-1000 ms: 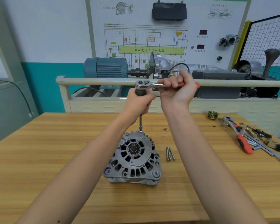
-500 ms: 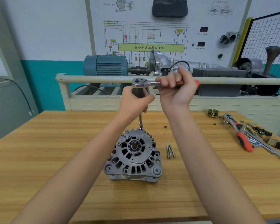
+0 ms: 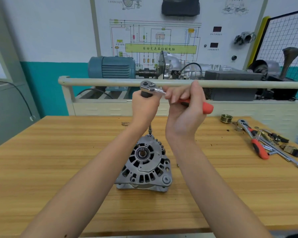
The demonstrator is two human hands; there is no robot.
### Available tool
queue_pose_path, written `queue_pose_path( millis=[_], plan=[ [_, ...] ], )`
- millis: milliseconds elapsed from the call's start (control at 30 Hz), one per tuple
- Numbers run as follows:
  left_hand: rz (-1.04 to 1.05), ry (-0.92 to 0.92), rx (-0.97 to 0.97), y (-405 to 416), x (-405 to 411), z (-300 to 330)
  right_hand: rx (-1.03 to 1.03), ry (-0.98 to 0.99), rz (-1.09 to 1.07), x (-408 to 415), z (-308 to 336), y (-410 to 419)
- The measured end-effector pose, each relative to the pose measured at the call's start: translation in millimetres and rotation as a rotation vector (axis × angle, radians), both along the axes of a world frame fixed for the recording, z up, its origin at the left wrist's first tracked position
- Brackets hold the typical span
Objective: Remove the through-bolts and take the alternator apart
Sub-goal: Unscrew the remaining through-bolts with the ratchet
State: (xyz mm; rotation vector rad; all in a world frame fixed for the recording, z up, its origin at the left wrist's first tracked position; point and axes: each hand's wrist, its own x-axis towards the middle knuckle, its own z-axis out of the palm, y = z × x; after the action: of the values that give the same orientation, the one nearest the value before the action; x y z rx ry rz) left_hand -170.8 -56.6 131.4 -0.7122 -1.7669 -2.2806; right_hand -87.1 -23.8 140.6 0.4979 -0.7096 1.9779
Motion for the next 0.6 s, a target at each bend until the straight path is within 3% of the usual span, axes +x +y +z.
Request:
queue_pose_path(
  millis=[67, 167, 400, 467, 600],
  plan=[
    [0.047, 0.002, 0.018, 2.6, 0.2, -0.6, 0.087, 0.031, -0.049, 2.5, -3.1, -4.8],
    [-0.013, 0.022, -0.034, -2.2, 0.4, -0.1, -0.013, -0.046, 0.095, -0.6, 9.0, 8.3],
    [-0.522, 0.238, -0.406, -22.2, -3.4, 5.5, -0.216, -0.347, 0.671, -26.0, 47.4, 57.6],
    [-0.506, 0.204, -0.409, -17.3, -1.8, 6.0, -0.228, -0.353, 0.683, -29.7, 49.7, 60.3],
    [-0.4, 0.132, -0.214, -9.3, -1.4, -0.1, -0.282, -0.245, 0.487, -23.3, 38.5, 50.6]
  ],
)
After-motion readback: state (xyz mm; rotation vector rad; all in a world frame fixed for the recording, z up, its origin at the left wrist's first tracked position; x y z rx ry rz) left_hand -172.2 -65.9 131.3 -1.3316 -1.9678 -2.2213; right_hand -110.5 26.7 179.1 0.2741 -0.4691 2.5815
